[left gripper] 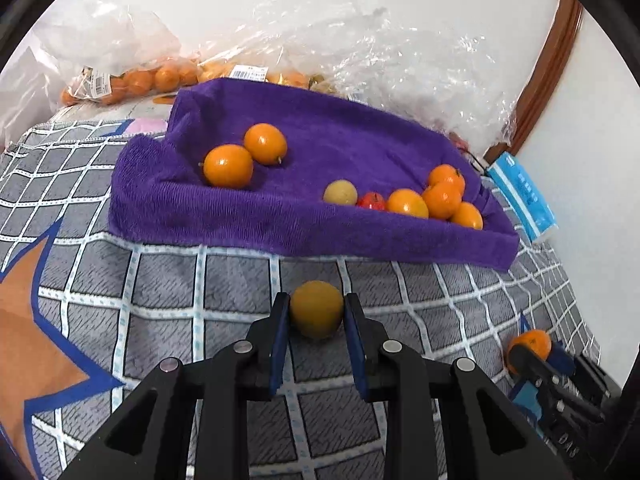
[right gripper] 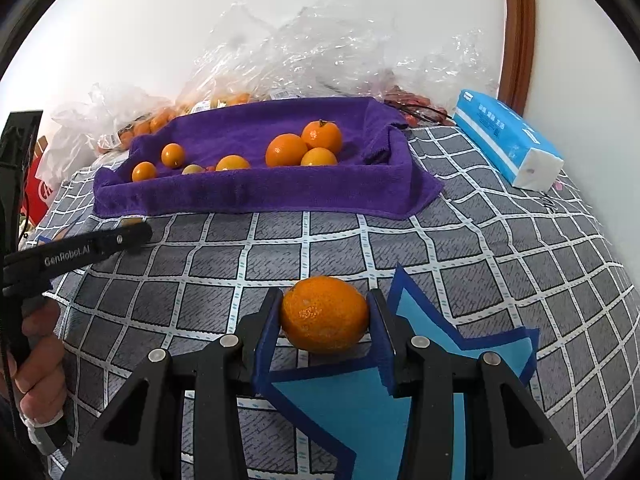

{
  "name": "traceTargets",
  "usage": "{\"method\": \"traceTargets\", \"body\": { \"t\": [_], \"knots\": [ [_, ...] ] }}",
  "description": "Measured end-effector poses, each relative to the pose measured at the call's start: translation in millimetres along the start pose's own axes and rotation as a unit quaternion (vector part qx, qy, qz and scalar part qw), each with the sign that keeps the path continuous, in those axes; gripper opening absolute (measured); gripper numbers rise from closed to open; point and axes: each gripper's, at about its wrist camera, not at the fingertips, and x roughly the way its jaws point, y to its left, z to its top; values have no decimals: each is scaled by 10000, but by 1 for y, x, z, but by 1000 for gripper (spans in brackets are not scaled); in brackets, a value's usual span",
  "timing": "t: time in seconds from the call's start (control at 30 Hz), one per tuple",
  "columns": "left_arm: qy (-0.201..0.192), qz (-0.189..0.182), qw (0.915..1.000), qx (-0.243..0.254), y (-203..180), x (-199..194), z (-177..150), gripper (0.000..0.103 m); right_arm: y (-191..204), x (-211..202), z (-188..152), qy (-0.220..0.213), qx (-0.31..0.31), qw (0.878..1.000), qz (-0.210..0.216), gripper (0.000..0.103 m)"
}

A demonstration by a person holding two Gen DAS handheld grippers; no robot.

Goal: Organize fruits
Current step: 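Carry the large orange and yellow fruit over the purple towel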

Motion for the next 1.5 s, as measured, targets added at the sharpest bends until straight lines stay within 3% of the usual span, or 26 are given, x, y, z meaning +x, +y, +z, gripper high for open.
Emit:
{"method": "traceTargets", "body": {
  "t": [0.13,0.37,0.63,0.77,1.5],
  "knots": [
    [79,165,9998,75,1,-11,-2,26,-3,-7,6,14,234,9997,61,42],
    [338,236,9991,-11,12,-25,-8,26,7,-25,18,-99,228,9997,39,42],
    [374,214,9991,-60,16,-51,-9,26,10,-34,36,-191,320,9992,130,42],
    [288,353,9989,65,12,-61,-4,26,12,-40,44,-247,341,9990,167,42],
    [-180,229,9993,227,-9,-95,39,26,13,-59,83,-541,207,9982,144,42]
  ]
}}
